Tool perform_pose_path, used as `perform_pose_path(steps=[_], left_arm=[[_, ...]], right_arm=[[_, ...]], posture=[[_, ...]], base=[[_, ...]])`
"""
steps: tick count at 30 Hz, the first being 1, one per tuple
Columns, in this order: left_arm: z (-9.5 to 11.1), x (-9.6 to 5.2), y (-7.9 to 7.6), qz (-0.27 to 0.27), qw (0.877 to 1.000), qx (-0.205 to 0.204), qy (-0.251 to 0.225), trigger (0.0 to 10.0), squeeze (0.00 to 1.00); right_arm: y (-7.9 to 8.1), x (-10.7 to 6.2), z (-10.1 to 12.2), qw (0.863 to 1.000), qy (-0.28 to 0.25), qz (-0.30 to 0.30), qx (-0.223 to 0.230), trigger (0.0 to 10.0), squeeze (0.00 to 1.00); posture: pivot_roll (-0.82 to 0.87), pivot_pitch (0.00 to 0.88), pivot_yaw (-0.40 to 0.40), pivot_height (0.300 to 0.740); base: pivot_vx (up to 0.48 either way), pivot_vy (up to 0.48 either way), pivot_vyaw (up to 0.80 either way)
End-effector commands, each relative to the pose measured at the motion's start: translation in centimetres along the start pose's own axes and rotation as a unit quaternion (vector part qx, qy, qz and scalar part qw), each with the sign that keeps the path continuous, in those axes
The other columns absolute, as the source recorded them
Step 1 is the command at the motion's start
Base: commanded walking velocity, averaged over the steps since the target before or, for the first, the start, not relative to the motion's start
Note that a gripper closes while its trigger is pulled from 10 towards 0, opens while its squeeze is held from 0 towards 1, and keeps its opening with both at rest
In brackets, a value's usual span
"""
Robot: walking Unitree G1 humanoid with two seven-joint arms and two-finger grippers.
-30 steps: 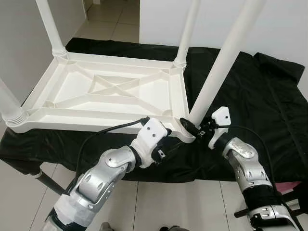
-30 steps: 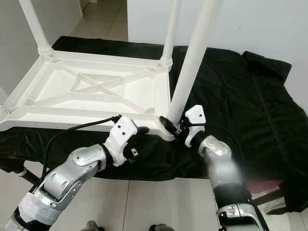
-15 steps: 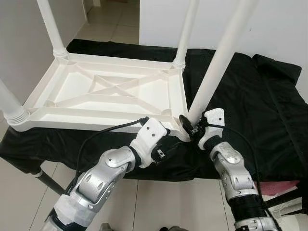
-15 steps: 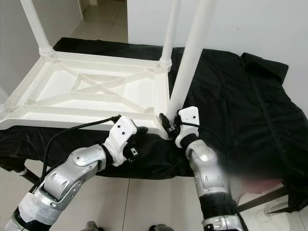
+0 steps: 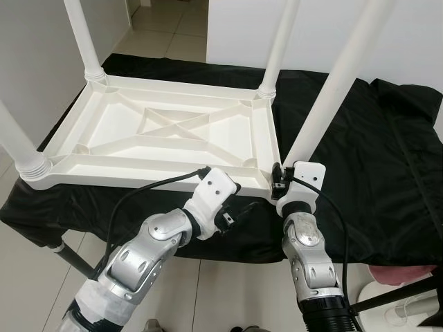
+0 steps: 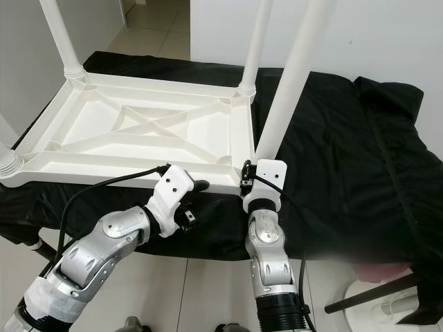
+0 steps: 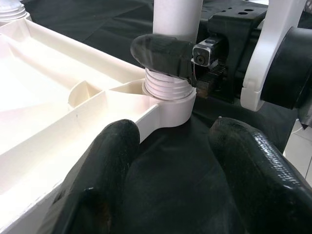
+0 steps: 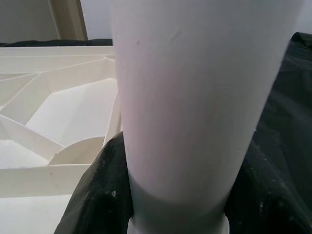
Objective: Building children table
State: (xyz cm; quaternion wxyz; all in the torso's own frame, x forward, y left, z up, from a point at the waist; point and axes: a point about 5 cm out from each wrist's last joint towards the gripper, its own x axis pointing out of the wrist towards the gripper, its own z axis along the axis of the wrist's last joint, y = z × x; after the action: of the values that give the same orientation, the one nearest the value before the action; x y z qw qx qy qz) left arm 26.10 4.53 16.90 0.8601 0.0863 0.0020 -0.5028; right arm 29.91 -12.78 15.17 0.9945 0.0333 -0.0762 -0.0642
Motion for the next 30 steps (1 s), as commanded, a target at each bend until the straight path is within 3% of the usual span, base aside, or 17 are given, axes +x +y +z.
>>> perform_pose_path(steps=[1,6,7,9,10,16,22,23,30], left_arm=[[-0.6,0.0,-0.3,-0.009,1.0,0.0,0.014,10.0,0.0],[-0.4,0.1,-0.3,-0.007,1.0,-0.003,0.011,10.0,0.0],[-0.4,0.1,-0.3,-0.006,1.0,-0.004,0.01,10.0,0.0],[-0.4,0.1,-0.2,-0.005,1.0,-0.004,0.01,10.0,0.0],[-0.4,0.2,-0.2,-0.005,1.0,-0.005,0.009,10.0,0.0],[0.0,0.8,-1.0,-0.023,1.0,-0.006,0.003,10.0,0.0],[0.0,0.9,-1.4,-0.027,1.0,-0.011,0.002,10.0,0.0],[-0.1,0.9,-1.5,-0.028,1.0,-0.013,0.002,10.0,0.0],[-0.1,1.0,-1.4,-0.03,0.999,-0.015,0.002,10.0,0.0]], right_arm=[[0.0,-0.7,-0.4,0.999,0.01,-0.01,0.03,10.0,0.0],[-0.4,-0.8,-0.2,1.0,0.01,-0.023,0.016,10.0,0.0],[-0.2,-1.0,-0.1,1.0,0.008,-0.022,0.013,10.0,0.13],[0.0,-1.0,-0.1,1.0,0.006,-0.02,0.012,10.0,0.13],[0.2,-1.1,0.0,1.0,0.003,-0.015,0.015,10.0,1.0],[-0.1,-1.2,0.9,0.998,-0.018,0.041,0.042,10.0,1.0],[-0.8,-1.1,0.9,0.995,-0.031,0.092,0.012,10.0,1.0],[-1.3,-1.0,0.6,0.991,-0.028,0.134,-0.001,10.0,0.0],[-3.2,-0.3,0.3,0.979,-0.02,0.201,-0.031,10.0,0.0]], posture=[[-0.01,0.088,-0.055,0.74],[-0.01,0.091,-0.053,0.74],[-0.02,0.092,-0.043,0.74],[-0.02,0.092,-0.043,0.74],[-0.03,0.093,-0.037,0.74],[-0.02,0.101,-0.026,0.74],[-0.03,0.102,-0.022,0.74],[-0.04,0.102,-0.019,0.74],[-0.04,0.102,-0.017,0.74]], base=[[0.0,0.0,0.0],[0.0,0.0,0.0],[0.0,0.0,0.0],[0.0,0.0,0.0],[0.0,0.0,0.0],[0.0,0.0,0.0],[0.0,0.0,0.0],[0.0,0.0,0.0],[0.0,0.0,0.0]])
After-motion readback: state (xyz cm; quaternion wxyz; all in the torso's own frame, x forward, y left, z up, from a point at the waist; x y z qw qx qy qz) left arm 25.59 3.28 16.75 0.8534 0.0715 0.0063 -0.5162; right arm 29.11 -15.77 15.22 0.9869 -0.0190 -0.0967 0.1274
